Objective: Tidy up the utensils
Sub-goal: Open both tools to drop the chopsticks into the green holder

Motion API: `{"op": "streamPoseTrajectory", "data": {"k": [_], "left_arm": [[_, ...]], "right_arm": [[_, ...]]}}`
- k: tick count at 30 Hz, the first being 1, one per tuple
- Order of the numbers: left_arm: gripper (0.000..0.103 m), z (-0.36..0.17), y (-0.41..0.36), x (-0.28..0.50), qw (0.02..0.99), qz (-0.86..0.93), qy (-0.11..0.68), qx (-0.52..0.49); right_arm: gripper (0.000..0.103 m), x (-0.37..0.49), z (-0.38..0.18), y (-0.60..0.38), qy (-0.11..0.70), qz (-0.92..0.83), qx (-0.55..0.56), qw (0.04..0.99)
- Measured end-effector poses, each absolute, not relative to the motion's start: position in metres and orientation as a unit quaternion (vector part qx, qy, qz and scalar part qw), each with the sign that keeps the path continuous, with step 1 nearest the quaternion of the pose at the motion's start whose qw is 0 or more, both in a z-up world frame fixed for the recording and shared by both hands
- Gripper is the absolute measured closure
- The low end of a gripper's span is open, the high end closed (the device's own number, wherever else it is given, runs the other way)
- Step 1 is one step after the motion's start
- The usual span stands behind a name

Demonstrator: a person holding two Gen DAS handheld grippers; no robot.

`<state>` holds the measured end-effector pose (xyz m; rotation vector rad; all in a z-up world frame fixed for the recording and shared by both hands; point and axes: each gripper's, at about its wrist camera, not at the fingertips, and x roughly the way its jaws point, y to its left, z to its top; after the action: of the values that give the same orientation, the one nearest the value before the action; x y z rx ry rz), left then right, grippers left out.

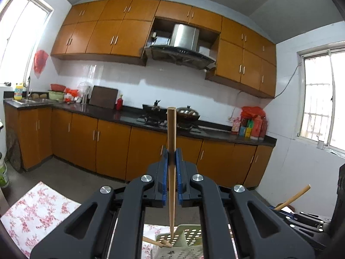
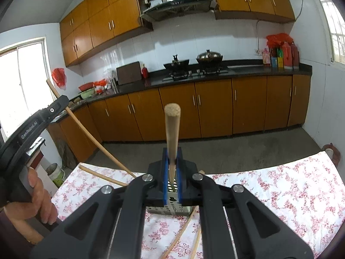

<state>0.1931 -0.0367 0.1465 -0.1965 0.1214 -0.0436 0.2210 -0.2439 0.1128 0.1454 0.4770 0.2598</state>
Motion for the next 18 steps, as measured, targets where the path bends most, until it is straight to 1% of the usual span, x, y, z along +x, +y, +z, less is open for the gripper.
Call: {"op": "streamPoseTrajectory", "data": {"k": [4,12,14,15,16,17,18], "left_arm": [[0.096,0.132,-0.037,0.199,0.991,-0.023,0.083,-0.099],[0.096,0.121,-0.031,0.201,0.988,-0.030,0.112,-0.097],[0.095,0.121,-0.028,0.201,0.987,-0.035,0.119,-0.103],[0.094,0.122,-0.027,0.201,0.986,-0.038,0.122,-0.106],[0.091,0.123,-0.027,0.201,0.986,-0.039,0.124,-0.107],[0.086,0.124,-0.026,0.201,0.986,-0.038,0.124,-0.107],[0.073,0.126,-0.024,0.198,0.986,-0.037,0.124,-0.109]], "right_arm": [[0.095,0.235,0.101,-0.237,0.253,0.127,0.070,0.957],[0.095,0.249,0.090,-0.232,0.265,0.123,0.070,0.954],[0.093,0.247,0.090,-0.231,0.264,0.118,0.072,0.954],[0.089,0.246,0.091,-0.231,0.263,0.116,0.075,0.955],[0.085,0.245,0.092,-0.230,0.262,0.116,0.077,0.955],[0.079,0.243,0.093,-0.230,0.257,0.114,0.078,0.956],[0.076,0.242,0.095,-0.232,0.255,0.112,0.078,0.957]]}}
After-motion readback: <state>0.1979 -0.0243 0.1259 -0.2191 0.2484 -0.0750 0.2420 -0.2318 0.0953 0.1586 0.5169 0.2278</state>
